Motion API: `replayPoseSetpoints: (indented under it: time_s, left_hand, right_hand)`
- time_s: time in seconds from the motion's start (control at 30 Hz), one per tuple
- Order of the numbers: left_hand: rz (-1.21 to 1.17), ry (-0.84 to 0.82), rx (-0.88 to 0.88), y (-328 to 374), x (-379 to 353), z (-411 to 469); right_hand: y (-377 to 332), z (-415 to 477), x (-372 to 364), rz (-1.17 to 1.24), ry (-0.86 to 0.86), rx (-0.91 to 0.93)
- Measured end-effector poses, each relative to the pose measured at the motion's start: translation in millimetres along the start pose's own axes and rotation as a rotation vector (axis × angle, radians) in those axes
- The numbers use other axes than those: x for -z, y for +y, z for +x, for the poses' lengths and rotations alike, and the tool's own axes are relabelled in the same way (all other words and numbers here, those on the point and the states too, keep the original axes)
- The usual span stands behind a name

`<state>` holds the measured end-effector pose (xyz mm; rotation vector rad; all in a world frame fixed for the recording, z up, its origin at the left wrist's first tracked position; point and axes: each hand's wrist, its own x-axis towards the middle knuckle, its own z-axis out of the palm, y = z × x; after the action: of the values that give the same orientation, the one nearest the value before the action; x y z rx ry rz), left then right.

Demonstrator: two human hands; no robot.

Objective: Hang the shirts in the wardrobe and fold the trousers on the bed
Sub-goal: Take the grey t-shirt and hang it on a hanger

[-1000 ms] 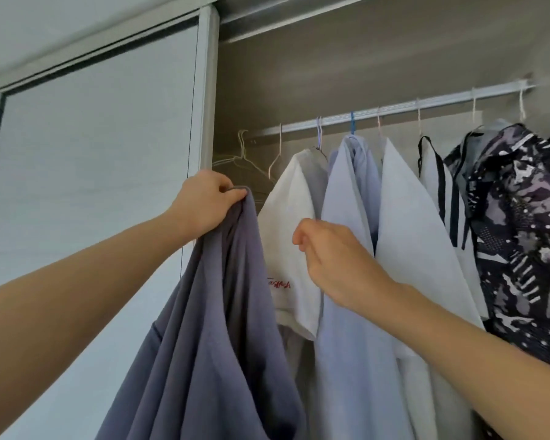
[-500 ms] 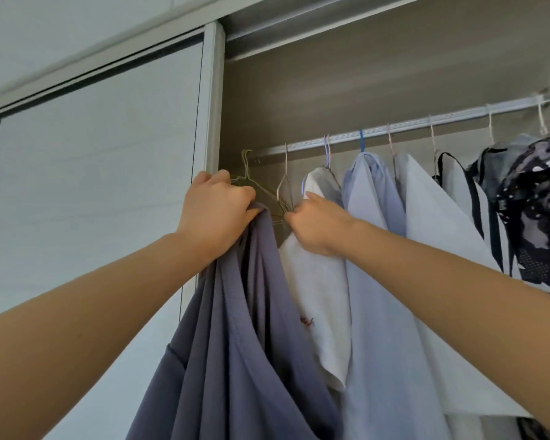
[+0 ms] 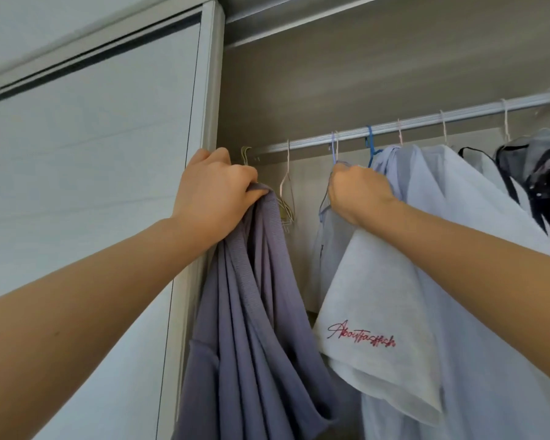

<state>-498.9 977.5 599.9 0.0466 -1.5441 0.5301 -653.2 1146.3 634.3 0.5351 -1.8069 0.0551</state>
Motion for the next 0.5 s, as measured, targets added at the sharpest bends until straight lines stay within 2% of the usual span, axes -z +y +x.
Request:
replayPoseSetpoints:
  time_s: [0.1,0.27,0.5]
  left_hand:
    - [0.0,0.001,0.0,-2.4,-1.4,-1.0]
    - [-0.005,-0.001,0.002,-2.0,-3.3,-1.4]
    - [-0.01,0.019,-0.021,-2.6,-3.7,-1.6]
  right_hand:
    - [-6.6,17.6,-1.0,0.124,0.093,-0.131]
    - [-14.5,37.4,0.1,0.037,0.144,-0.111]
    - [-16.4,54.3,-10.1,-0.105,-0.012,-0.213]
